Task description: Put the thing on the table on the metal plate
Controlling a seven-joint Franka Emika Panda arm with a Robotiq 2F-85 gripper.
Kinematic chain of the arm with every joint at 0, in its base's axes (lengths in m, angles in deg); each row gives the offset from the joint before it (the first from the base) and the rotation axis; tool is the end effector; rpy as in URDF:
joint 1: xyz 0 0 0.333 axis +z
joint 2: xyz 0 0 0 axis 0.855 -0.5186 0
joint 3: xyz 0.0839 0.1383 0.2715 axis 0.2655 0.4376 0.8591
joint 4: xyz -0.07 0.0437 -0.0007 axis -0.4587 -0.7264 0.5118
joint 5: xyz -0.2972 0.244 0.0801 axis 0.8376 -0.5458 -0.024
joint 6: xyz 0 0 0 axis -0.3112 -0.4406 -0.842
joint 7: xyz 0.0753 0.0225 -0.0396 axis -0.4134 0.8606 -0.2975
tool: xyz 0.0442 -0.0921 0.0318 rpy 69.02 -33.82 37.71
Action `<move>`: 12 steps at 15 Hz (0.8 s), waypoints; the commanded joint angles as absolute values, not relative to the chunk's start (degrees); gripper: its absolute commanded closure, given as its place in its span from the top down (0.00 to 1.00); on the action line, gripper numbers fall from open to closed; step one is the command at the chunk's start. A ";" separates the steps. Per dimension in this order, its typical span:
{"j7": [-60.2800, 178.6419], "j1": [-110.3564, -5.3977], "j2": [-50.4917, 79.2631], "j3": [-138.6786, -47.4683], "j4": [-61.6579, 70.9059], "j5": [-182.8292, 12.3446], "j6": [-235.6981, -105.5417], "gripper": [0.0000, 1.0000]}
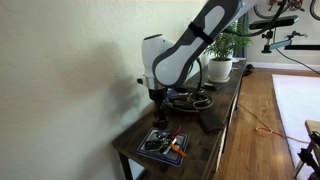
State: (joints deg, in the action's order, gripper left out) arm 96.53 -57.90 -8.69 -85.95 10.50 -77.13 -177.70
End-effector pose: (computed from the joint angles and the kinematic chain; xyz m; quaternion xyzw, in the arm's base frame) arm 0.6770 0.0445 0.1948 0.9243 0.3774 0.0224 0.0520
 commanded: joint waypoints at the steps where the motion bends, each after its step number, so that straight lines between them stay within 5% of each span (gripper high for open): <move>1: 97.49 -58.95 -9.89 -84.78 8.43 -75.99 -175.78 0.75; 9: 97.35 -58.98 -9.53 -84.71 9.06 -76.02 -175.21 0.26; 12: 97.03 -58.98 -8.78 -84.75 9.79 -76.07 -175.46 0.17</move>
State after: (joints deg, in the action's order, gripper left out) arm 96.76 -57.95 -10.13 -85.63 8.87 -77.13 -176.60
